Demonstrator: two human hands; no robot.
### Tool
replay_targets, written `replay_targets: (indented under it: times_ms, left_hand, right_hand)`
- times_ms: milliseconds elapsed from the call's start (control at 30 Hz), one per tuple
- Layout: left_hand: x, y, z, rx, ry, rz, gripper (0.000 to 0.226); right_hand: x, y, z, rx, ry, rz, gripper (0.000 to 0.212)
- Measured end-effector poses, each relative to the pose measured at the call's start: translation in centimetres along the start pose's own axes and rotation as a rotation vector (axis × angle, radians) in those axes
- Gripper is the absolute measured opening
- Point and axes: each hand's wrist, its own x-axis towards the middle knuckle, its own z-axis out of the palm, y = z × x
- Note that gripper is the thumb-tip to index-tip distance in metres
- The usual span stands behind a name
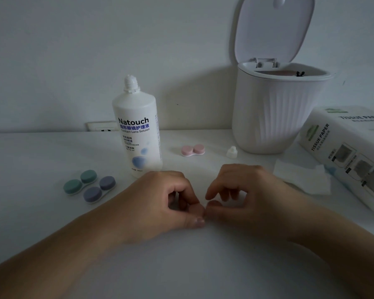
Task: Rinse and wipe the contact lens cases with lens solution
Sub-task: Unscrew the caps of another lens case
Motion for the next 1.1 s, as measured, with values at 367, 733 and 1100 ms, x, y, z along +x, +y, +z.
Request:
replay_targets:
  times_ms: [367,733,1100]
  left_hand:
    - [-0.01,-0.18,0.01,-0.009,0.003,0.001,0.019]
    - [-0.04,-0.07,0.06,-0.005,0.011,-0.006,0.019]
    - [0.03,-0.20,-0.01,-0.014,0.002,-0.013,0.018]
  right_hand:
    - [-0.02,-0.09,-0.02,0.014,-0.044,-0.002,0.018]
    - [-0.07,0.02,-0.03,-0.003,-0.048,0.003,0.017]
    - [0.01,-0.06,-0.18,-0.024,-0.052,0.023,0.018]
